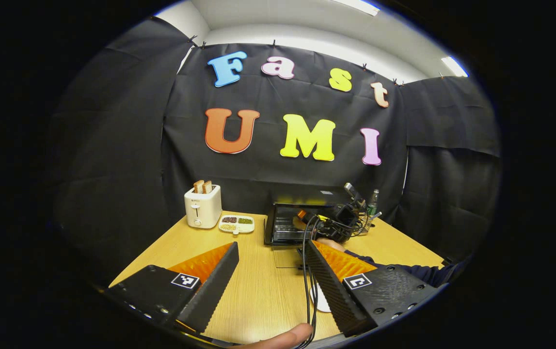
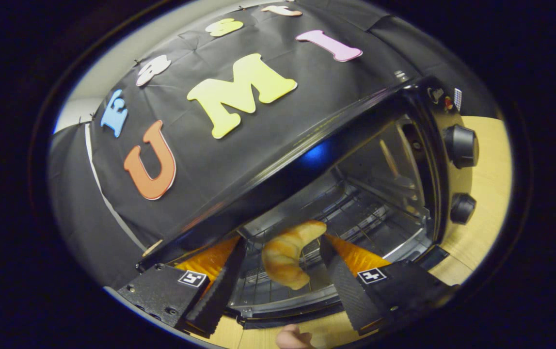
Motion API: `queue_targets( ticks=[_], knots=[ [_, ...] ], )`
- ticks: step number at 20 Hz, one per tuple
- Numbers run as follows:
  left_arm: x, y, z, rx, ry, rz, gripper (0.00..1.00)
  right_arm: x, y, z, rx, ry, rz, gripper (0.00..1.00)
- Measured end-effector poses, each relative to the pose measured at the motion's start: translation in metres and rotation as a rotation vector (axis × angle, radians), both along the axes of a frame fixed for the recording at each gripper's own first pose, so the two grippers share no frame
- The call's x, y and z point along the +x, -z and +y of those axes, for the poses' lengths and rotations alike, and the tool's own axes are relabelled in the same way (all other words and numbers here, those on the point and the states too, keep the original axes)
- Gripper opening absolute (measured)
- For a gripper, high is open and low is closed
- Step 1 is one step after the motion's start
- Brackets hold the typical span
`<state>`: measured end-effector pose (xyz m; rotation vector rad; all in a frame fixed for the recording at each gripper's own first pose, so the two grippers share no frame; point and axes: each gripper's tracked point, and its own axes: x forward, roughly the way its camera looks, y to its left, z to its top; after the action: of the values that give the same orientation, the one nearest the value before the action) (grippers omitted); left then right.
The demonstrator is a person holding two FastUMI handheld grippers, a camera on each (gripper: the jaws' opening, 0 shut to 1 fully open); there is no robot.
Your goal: Open the electric oven with the left hand, put the food in, and close the electric oven.
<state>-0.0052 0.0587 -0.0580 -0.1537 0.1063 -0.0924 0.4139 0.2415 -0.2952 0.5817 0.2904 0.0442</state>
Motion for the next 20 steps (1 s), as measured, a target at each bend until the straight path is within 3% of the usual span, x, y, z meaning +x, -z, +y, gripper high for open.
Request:
queue_targets(
  ticks=[1, 3, 4, 9, 11, 16, 18, 20],
  knots=[
    [-0.001, -0.001, 0.0, -0.001, -0.005, -0.006, 0.92, -0.01, -0.001, -0.002, -0.011, -0.005, 0.008, 0.93],
    [-0.004, -0.002, -0.001, -0.001, -0.007, -0.018, 0.92, -0.031, -0.009, -0.008, -0.018, -0.023, 0.011, 0.93],
    [-0.004, -0.003, -0.001, 0.0, -0.016, -0.023, 0.92, -0.042, -0.015, -0.011, -0.02, -0.043, 0.004, 0.98],
    [0.001, 0.008, -0.01, 0.012, -0.027, -0.008, 0.92, -0.104, -0.049, -0.035, -0.156, -0.144, -0.011, 0.94],
    [0.008, 0.015, -0.019, 0.013, -0.018, 0.008, 0.92, -0.127, -0.079, -0.053, -0.233, -0.145, -0.093, 0.98],
    [0.03, 0.032, -0.041, 0.015, 0.004, 0.055, 0.92, -0.192, -0.154, -0.104, -0.387, -0.135, -0.227, 0.94],
    [0.043, 0.036, -0.047, 0.009, 0.0, 0.06, 0.92, -0.212, -0.179, -0.128, -0.462, -0.109, -0.26, 1.0],
    [0.053, 0.044, -0.065, -0.007, 0.029, 0.072, 0.92, -0.23, -0.196, -0.148, -0.496, -0.092, -0.263, 0.94]
  ],
)
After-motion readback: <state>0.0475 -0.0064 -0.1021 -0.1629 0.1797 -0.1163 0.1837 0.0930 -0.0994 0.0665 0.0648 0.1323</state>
